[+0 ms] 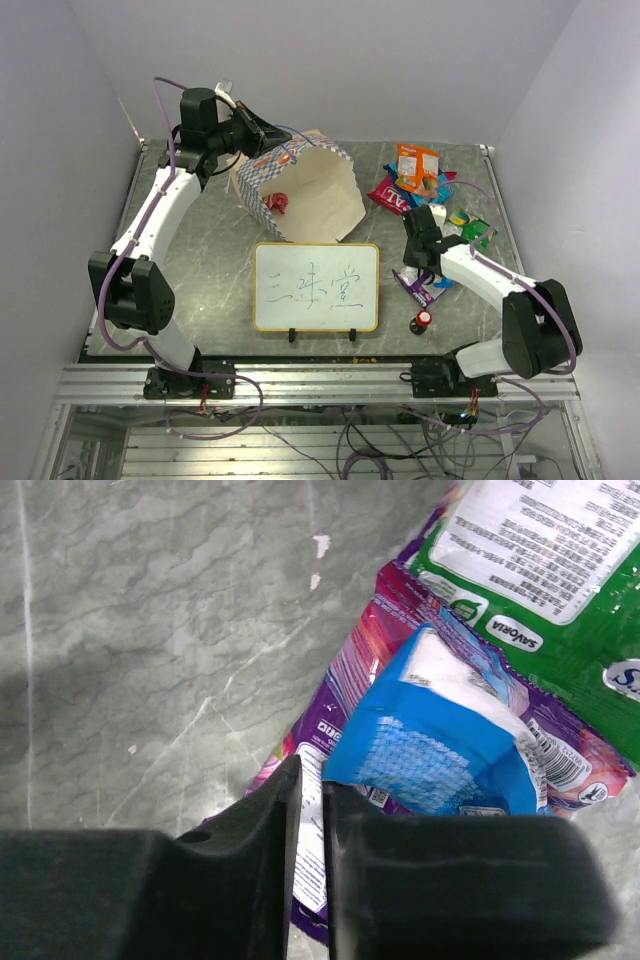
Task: Take the snacks out of the paper bag
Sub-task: Place the snack at the center of the board, then take out the snack from the paper bag.
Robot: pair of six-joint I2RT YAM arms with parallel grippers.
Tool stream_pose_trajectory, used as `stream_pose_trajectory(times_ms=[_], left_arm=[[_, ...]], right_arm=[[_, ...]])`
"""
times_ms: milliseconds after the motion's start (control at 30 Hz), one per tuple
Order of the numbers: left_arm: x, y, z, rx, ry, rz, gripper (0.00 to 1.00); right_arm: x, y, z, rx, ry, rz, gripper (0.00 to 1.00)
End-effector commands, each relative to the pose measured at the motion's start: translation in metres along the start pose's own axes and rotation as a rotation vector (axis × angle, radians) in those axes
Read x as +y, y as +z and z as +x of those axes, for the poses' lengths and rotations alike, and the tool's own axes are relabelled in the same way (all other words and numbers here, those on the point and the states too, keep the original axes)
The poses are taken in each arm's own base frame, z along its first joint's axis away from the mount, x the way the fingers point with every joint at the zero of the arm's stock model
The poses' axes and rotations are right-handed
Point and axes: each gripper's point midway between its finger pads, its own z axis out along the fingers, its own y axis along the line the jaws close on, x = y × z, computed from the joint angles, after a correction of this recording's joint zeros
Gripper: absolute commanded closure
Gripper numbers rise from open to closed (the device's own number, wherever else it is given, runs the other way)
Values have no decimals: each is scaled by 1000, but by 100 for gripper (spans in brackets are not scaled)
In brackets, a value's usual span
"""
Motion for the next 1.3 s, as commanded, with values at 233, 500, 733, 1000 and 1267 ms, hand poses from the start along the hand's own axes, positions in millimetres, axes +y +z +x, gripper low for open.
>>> stream_pose_trajectory(times_ms=[233, 500, 733, 1000, 1267], left_arm=[[-8, -6, 0, 7, 41, 22, 93], [-7, -6, 3, 26, 52, 25, 93], [-11, -7, 4, 36, 58, 35, 93], [-15, -6, 5, 65, 66, 38, 93], [-28, -2, 1, 80, 80, 83, 93]], right_arm=[[19, -70, -70, -227, -108, -222, 48], [118, -118, -93, -486, -492, -785, 46], [235, -156, -92, -676, -767, -1054, 43], [318, -128, -90, -804, -1011, -1061, 44], [350, -58, -84, -840, -1216, -959, 46]])
